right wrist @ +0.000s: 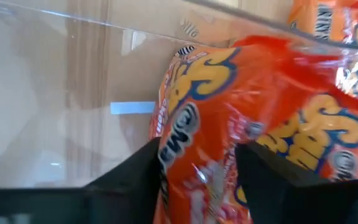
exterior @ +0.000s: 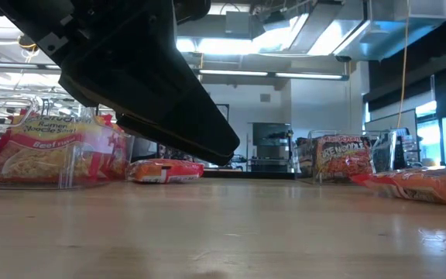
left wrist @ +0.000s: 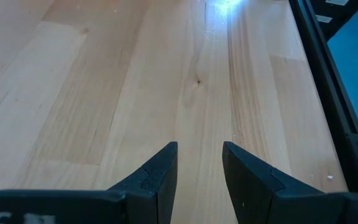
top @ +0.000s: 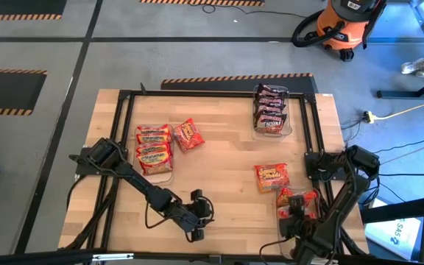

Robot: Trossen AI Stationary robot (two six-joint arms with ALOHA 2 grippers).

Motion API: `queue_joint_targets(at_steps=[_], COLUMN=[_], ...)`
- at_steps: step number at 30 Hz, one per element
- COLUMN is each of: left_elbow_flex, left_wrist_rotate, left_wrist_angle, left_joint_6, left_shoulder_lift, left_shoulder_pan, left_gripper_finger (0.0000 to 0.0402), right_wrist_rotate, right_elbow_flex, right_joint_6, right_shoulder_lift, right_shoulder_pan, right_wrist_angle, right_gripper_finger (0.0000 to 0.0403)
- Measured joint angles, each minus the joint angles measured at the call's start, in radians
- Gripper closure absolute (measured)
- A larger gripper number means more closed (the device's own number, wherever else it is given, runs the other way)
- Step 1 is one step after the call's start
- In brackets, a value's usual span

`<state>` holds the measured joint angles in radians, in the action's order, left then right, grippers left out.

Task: Sort Maruchan noodles
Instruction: Put the orange noodle pack into the bottom transparent bin

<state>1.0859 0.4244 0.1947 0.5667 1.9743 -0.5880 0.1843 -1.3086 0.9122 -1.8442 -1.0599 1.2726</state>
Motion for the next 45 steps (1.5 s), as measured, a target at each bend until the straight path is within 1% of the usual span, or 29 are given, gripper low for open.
queue_joint_targets(at_steps=[2, 5, 8, 11, 17, 21, 23, 27, 29, 32, 34, 37, 41, 45], left_elbow_flex=[0.0, 0.0, 0.0, 0.0, 0.0, 0.0, 0.0, 0.0, 0.0, 0.0, 0.0, 0.0, 0.0, 0.0], left_wrist_rotate=[0.0, -0.001, -0.001, -0.001, -0.001, 0.0, 0.0, 0.0, 0.0, 0.0, 0.0, 0.0, 0.0, 0.001], left_wrist_angle=[0.0, 0.0, 0.0, 0.0, 0.0, 0.0, 0.0, 0.0, 0.0, 0.0, 0.0, 0.0, 0.0, 0.0], left_joint_6=[0.0, 0.0, 0.0, -0.001, -0.001, -0.001, -0.001, -0.001, -0.002, -0.002, -0.002, -0.002, 0.0, 0.004], left_shoulder_lift=[0.0, 0.0, 0.0, 0.0, 0.0, 0.0, 0.0, 0.0, 0.0, 0.0, 0.0, 0.0, 0.0, 0.0], left_shoulder_pan=[0.0, 0.0, 0.0, 0.0, 0.0, -0.001, -0.001, -0.001, -0.001, -0.001, -0.001, -0.002, -0.004, -0.013], left_gripper_finger=[0.028, 0.028, 0.028, 0.028, 0.028, 0.028, 0.028, 0.028, 0.028, 0.028, 0.028, 0.028, 0.028, 0.028], right_wrist_rotate=[0.016, 0.048, 0.068, 0.084, 0.094, 0.072, 0.07, 0.116, 0.141, 0.209, 0.233, 0.236, 0.217, 0.111], right_elbow_flex=[-0.028, -0.072, -0.104, -0.115, -0.116, -0.126, -0.154, -0.233, -0.271, -0.305, -0.306, -0.278, -0.184, -0.033], right_joint_6=[-0.004, -0.004, 0.005, 0.025, 0.031, 0.026, 0.012, -0.001, 0.001, 0.004, 0.002, -0.005, -0.055, -0.112], right_shoulder_lift=[0.0, 0.001, 0.001, 0.001, 0.001, 0.0, 0.002, 0.021, 0.037, 0.065, 0.09, 0.134, 0.212, 0.286], right_shoulder_pan=[0.0, 0.0, 0.0, 0.0, 0.0, 0.0, 0.0, 0.018, 0.042, 0.091, 0.131, 0.214, 0.344, 0.491], right_wrist_angle=[0.035, 0.121, 0.216, 0.274, 0.296, 0.301, 0.299, 0.298, 0.298, 0.295, 0.292, 0.286, 0.215, 0.121], right_gripper_finger=[0.0205, 0.019, 0.0185, 0.0185, 0.0185, 0.0185, 0.0185, 0.0184, 0.0184, 0.0184, 0.0184, 0.0184, 0.0184, 0.0185])
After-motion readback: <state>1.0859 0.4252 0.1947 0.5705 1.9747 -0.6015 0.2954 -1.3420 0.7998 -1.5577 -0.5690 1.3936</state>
